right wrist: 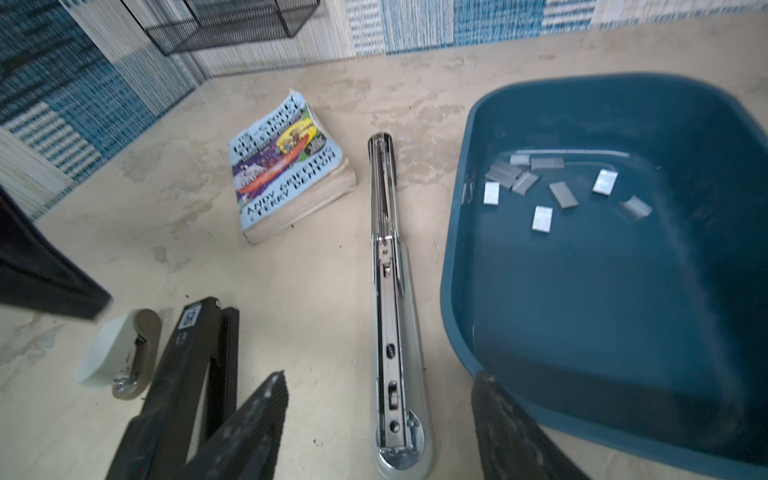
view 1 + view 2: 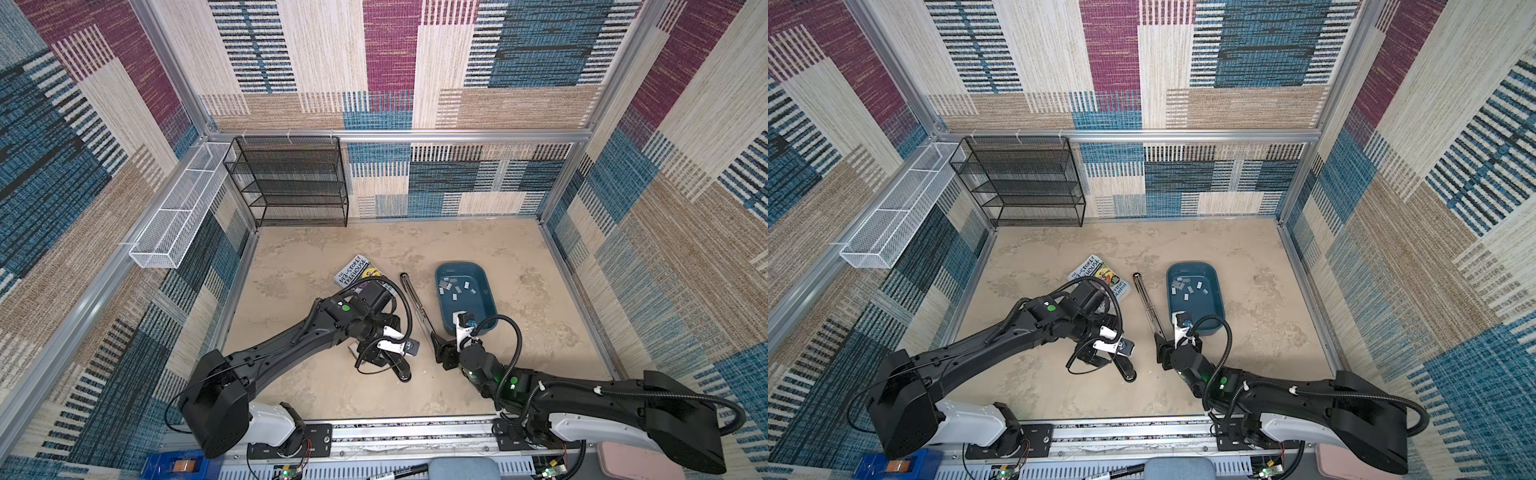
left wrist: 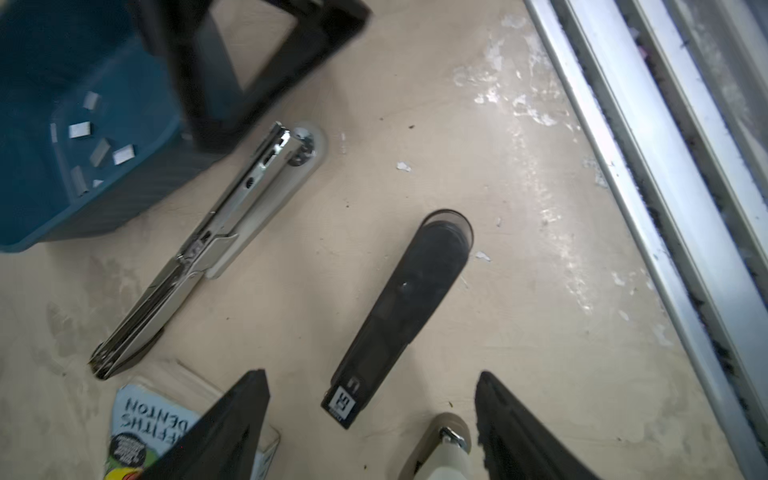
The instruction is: Load the staples into the stapler
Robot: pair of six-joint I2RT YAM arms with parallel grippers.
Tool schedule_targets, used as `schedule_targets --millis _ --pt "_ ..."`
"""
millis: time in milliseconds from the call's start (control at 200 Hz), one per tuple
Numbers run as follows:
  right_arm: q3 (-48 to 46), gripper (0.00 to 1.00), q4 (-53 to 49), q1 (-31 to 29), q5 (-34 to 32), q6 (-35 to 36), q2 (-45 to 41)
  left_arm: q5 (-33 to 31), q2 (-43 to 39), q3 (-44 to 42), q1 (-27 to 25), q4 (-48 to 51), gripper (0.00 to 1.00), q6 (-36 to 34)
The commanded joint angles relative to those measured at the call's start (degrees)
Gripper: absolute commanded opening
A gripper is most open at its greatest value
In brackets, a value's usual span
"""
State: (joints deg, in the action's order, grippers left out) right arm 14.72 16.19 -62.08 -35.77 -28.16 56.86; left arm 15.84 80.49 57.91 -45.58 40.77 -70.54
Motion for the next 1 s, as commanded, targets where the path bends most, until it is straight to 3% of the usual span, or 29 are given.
schedule_targets --millis 0,140,275,336,431,806,997 --pt "-1.0 0.78 0.7 1.4 -3.1 3.9 -6.4 1.2 2.7 0.1 -1.7 1.9 0.79 -6.2" --pt "-2.9 0.80 1.9 10.0 0.7 7.0 -14.8 1.6 7.8 3.7 -2.4 1.9 0.75 -1.8" --pt "-6.6 0.83 3.4 19.6 4.4 7.7 -21.3 0.9 9.3 2.9 -4.4 1.9 0.71 -3.4" --pt "-7.3 0.83 4.5 23.3 8.7 7.9 -22.1 1.3 9.4 2.5 -4.7 2.0 0.71 -3.8" --pt "-7.1 0.83 6.3 26.4 9.0 8.4 -21.0 1.2 10.6 2.5 -4.7 1.9 0.66 -4.8" --pt "-6.4 0.83 9.8 28.5 11.2 9.3 -15.0 0.2 15.1 4.5 -4.7 2.4 0.55 -5.1" --pt "-6.6 0.83 9.9 28.5 11.9 9.5 -15.6 -1.0 16.8 5.2 -4.7 3.1 0.41 -6.0"
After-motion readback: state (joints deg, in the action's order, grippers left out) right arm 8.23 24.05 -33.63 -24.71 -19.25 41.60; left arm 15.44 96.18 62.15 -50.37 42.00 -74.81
